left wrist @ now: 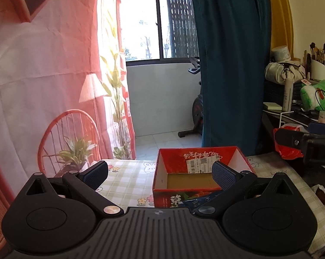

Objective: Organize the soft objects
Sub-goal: 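Lower the right tool to the dark blue cotton-pad bag and close on it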

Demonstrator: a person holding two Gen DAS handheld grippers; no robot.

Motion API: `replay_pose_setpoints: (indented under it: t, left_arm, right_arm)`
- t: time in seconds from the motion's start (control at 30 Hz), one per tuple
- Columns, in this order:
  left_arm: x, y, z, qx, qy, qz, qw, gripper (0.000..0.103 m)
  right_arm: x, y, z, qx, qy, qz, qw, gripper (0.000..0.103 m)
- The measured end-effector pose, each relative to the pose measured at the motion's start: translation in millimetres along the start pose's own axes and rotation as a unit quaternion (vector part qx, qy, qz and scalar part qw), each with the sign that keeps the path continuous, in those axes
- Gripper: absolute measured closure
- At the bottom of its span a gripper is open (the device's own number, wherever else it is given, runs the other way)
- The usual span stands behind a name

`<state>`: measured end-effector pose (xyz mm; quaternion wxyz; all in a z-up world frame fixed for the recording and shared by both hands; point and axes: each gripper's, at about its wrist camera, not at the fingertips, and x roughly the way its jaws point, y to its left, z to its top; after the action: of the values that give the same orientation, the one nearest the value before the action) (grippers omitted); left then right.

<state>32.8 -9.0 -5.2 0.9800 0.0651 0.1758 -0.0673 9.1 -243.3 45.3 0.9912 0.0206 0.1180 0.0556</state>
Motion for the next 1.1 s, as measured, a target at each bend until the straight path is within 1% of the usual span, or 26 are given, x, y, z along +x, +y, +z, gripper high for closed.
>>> replay_pose_setpoints:
  t: [0.1,0.13,0.2,0.23,0.3,0.33,0.4,0.43,0.47,0.5,0.53,0.57,0.6,0.63,0.67,0.7,0.73,0.77,0.8,0.83,0.87,0.93,1.0,1.03,1.1]
  left_arm:
    - [18.9,1.9,-6.0,-0.014,-0.002,-0.001,0.9999,0.0]
    - [28.2,2.1,-8.2,-0.02,0.007,0.004,0.9998,0.0]
    - [50.6,1.6,-13.3,-0.028,0.042,0.006,0.9987,0.0]
    - [61.7,1.8,-17.2,-0.031,0.057,0.001,0.9979,0.001]
    - [79.8,1.8,-27.8,-0.036,0.075,-0.009,0.9965,0.001]
    - [87.4,2.2,-34.3,-0.04,0.081,-0.017,0.9958,0.001]
    - [101.8,5.0,-50.1,-0.053,0.096,-0.04,0.9931,0.002]
    - [108.1,7.0,-58.6,-0.064,0.105,-0.053,0.991,0.004]
    - [113.9,9.2,-66.7,-0.077,0.111,-0.069,0.9884,0.005]
    - [118.8,11.4,-75.6,-0.089,0.118,-0.085,0.9853,0.007]
    - [124.0,11.6,-84.1,-0.095,0.126,-0.095,0.9829,0.01]
    - [129.1,11.1,-91.0,-0.094,0.134,-0.097,0.9817,0.011]
    - [132.5,9.5,-98.5,-0.088,0.14,-0.094,0.9817,0.016]
    - [136.0,7.0,-104.3,-0.08,0.144,-0.092,0.982,0.022]
    - [139.3,4.4,-108.8,-0.071,0.149,-0.09,0.9822,0.025]
    - [142.0,3.2,-112.0,-0.066,0.154,-0.091,0.9817,0.032]
    - [144.6,2.5,-114.9,-0.065,0.158,-0.093,0.9809,0.04]
    - [146.6,2.0,-117.3,-0.066,0.162,-0.098,0.9797,0.045]
    - [148.7,2.0,-119.5,-0.068,0.165,-0.104,0.9784,0.051]
    - [151.0,1.3,-121.4,-0.072,0.168,-0.11,0.977,0.052]
    - [151.3,1.2,-123.5,-0.076,0.169,-0.115,0.976,0.052]
    - [153.8,1.4,-128.2,-0.08,0.17,-0.12,0.9749,0.052]
    - [157.5,-0.1,-131.2,-0.081,0.175,-0.122,0.9737,0.051]
    - [159.3,-0.3,-131.9,-0.084,0.178,-0.124,0.9726,0.051]
    - [161.4,0.3,-134.2,-0.088,0.179,-0.131,0.9711,0.051]
  right_arm:
    - [12.6,-5.8,2.4,0.015,0.006,-0.002,1.0,0.001]
    - [17.4,-7.3,1.4,0.014,0.005,-0.004,1.0,0.001]
    - [30.4,-8.8,-5.0,0.01,0.011,-0.027,1.0,0.001]
    - [38.3,-10.4,-8.9,0.01,0.02,-0.04,0.999,0.001]
    - [53.5,-15.4,-20.6,0.02,0.04,-0.049,0.998,0.001]
    - [60.2,-17.6,-28.2,0.031,0.05,-0.045,0.997,0.001]
    - [72.1,-21.8,-45.8,0.052,0.072,-0.024,0.996,0.001]
    - [78.1,-23.1,-55.1,0.061,0.086,-0.023,0.994,0.0]
    - [84.3,-23.0,-66.4,0.069,0.103,-0.03,0.992,0.0]
    - [90.8,-22.1,-78.3,0.075,0.124,-0.038,0.989,0.0]
    - [97.2,-22.3,-90.0,0.08,0.143,-0.037,0.986,0.0]
    - [101.8,-23.6,-101.6,0.085,0.157,-0.028,0.984,0.0]
    - [105.1,-25.0,-112.4,0.09,0.166,-0.018,0.982,0.0]
    - [106.9,-23.3,-123.8,0.09,0.172,-0.013,0.981,0.0]
    - [108.8,-23.5,-131.6,0.088,0.176,-0.012,0.98,0.001]
    - [110.6,-23.4,-138.4,0.082,0.179,-0.013,0.98,0.002]
    - [112.2,-22.9,-143.8,0.073,0.181,-0.012,0.981,0.006]
    - [113.6,-22.8,-148.1,0.065,0.181,-0.009,0.981,0.009]
    - [114.1,-22.7,-151.6,0.059,0.179,-0.004,0.982,0.015]
    - [115.1,-23.6,-153.7,0.056,0.175,0.004,0.983,0.021]
    - [115.5,-23.4,-156.2,0.053,0.171,0.01,0.984,0.023]
    - [116.2,-23.2,-158.6,0.043,0.168,0.018,0.985,0.036]
    - [120.1,-21.0,-161.1,0.029,0.171,0.025,0.984,0.044]
    - [121.9,-19.6,-162.6,0.023,0.173,0.029,0.984,0.046]
    - [125.5,-16.4,-166.1,0.015,0.179,0.033,0.983,0.047]
